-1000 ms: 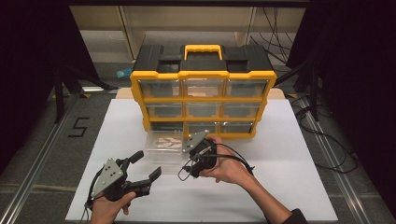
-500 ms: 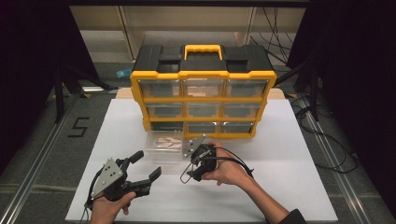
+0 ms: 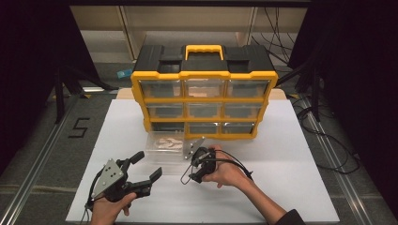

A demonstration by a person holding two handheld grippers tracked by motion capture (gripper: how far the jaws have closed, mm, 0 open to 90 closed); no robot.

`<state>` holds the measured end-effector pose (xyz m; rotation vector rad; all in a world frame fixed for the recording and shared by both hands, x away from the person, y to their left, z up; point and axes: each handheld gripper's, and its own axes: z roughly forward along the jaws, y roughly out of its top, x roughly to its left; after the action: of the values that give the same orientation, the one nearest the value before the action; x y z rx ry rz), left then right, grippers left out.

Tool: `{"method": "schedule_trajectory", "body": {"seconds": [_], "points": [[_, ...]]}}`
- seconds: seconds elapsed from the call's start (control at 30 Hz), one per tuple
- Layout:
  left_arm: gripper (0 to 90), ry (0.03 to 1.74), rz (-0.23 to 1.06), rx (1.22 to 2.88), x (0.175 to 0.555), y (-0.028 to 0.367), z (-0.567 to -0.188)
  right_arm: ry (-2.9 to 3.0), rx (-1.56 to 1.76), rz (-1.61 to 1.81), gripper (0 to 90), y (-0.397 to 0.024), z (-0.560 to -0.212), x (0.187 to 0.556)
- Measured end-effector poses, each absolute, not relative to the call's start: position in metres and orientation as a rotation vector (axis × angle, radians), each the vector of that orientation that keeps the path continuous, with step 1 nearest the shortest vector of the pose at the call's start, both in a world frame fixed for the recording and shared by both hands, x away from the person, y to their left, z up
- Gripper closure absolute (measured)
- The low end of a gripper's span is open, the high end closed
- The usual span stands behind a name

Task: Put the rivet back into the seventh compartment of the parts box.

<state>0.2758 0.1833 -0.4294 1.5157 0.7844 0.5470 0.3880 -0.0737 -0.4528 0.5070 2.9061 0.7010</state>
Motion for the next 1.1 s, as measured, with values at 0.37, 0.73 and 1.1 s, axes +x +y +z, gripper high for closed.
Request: {"method": "schedule_trajectory", "body": {"seconds": [0.37,0.73,1.1], "points": [[18.0,0.784,0.547,1.517,0.276,0.183,-0.430,2.974,0.549,0.642,50.5,-0.069,-0.462,0.388],[18.0,0.782,0.547,1.518,0.276,0.183,-0.430,2.991,0.540,0.622,68.4,-0.064,-0.466,0.387],[18.0,0.782,0.547,1.518,0.276,0.183,-0.430,2.999,0.530,0.617,78.6,-0.063,-0.466,0.385]]}}
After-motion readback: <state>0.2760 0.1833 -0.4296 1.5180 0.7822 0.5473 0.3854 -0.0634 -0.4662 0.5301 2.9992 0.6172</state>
